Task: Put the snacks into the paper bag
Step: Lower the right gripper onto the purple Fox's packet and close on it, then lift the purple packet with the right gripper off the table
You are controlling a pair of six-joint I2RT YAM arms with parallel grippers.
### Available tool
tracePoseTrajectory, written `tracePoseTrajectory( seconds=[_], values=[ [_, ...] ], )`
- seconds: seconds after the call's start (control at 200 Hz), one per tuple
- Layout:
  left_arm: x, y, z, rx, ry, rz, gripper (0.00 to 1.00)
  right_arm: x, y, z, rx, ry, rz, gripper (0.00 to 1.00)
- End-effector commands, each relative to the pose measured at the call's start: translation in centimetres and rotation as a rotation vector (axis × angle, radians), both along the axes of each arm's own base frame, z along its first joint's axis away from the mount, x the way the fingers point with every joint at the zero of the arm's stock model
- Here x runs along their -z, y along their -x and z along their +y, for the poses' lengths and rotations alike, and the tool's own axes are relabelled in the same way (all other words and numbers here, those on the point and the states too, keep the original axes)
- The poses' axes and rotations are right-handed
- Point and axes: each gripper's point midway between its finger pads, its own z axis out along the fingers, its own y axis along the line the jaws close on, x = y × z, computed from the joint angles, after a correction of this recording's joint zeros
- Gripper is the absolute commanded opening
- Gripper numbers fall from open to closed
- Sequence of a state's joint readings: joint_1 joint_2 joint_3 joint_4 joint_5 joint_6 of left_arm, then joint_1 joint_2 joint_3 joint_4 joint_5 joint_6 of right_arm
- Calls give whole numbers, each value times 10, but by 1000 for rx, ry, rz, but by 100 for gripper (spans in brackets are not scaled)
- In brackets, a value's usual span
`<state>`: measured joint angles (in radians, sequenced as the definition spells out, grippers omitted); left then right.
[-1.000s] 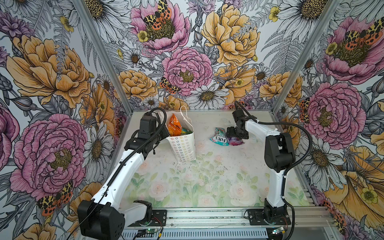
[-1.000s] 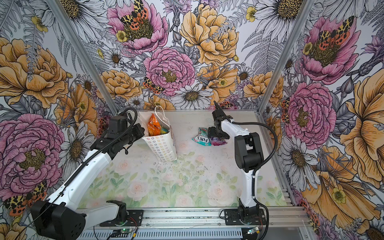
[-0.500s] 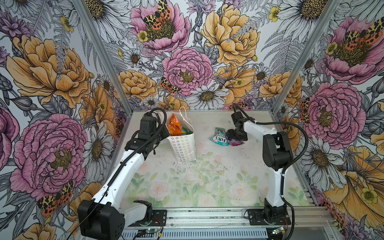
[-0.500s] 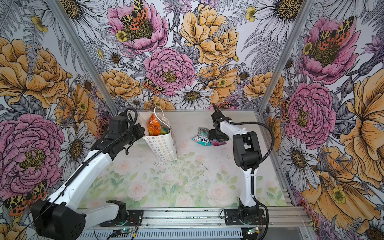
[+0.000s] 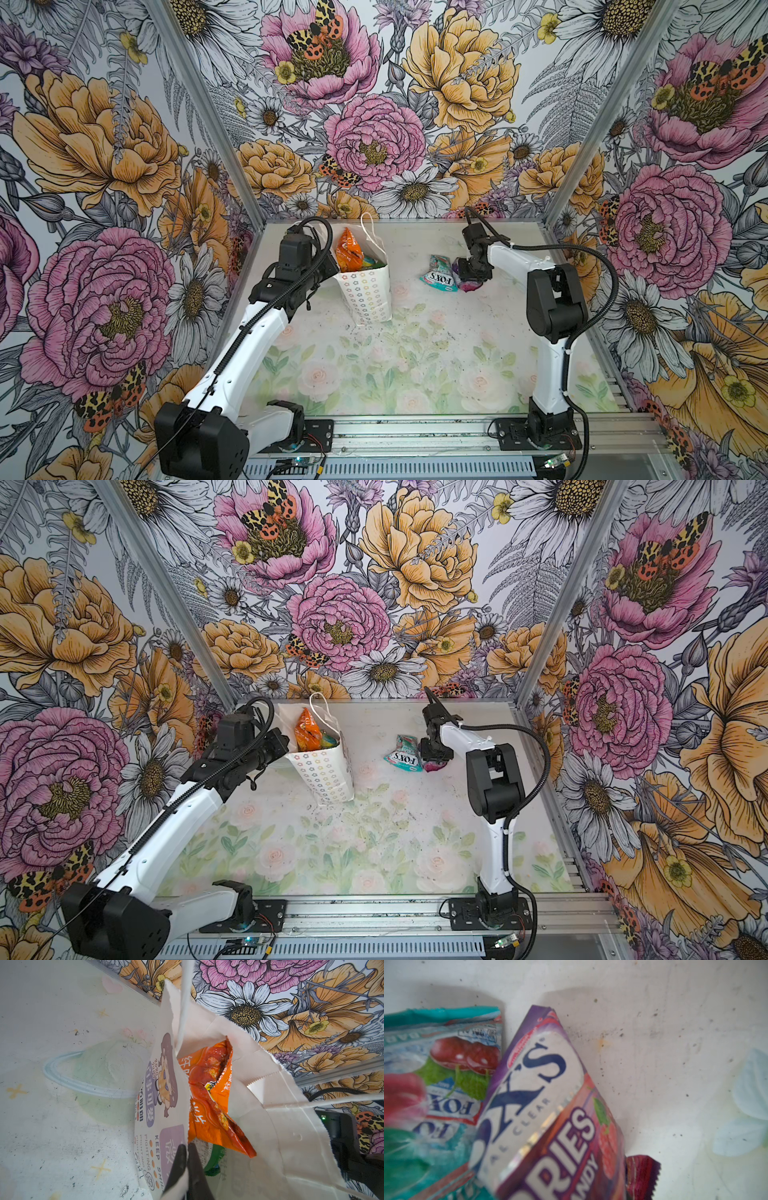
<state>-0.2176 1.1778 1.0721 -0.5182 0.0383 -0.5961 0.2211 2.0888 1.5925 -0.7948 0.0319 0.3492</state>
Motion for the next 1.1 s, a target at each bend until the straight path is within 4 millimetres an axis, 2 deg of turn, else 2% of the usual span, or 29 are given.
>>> tracePoseTrajectory(
  seconds=[0.0,0.255,0.405,0.781,0.961,1.096],
  values=[
    [-4,2,3,-8,12,-24,0,-17,5,-1,10,-27,-16,33],
    [-6,3,5,-12,16,-29,0,-56,4,3,10,-75,-95,21],
    [-5,3,5,-14,18,-27,0,-91,4,9,9,-125,-164,18],
    [-4,2,4,-9,26,-26,0,-231,11,38,-75,-315,-448,16],
    [-5,2,3,-7,30,-29,0,-297,27,59,-156,-361,-597,14],
    [-6,2,3,-7,32,-32,0,-344,47,87,-253,-396,-710,14]
  ],
)
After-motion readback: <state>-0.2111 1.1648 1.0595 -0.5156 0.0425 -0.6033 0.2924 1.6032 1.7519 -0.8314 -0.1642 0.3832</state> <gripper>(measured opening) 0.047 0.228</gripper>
